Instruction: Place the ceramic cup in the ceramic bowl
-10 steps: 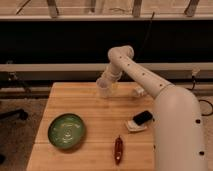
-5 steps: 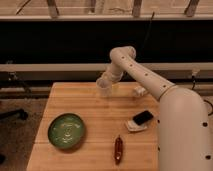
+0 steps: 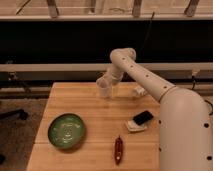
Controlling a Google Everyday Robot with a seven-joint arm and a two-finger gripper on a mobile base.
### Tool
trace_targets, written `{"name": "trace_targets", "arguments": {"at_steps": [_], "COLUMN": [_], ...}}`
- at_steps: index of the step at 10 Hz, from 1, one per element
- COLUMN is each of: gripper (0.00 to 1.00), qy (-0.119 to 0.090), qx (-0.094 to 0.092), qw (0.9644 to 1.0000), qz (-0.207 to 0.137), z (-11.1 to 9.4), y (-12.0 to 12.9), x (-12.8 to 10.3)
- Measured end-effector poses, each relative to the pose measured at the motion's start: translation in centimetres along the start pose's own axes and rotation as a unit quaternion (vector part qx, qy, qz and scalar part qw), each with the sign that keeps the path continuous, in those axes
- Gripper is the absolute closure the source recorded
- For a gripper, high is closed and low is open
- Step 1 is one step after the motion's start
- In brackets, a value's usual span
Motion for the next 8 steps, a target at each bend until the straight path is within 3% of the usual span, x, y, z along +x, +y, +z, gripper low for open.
{"name": "trace_targets", "arguments": {"at_steps": [8], "gripper": [0.20], "qy": [0.013], "qx": [-0.044], "qw": [0.9988], "qz": [-0.016], "z": [2.9], "y": [0.2], "x": [0.3]}}
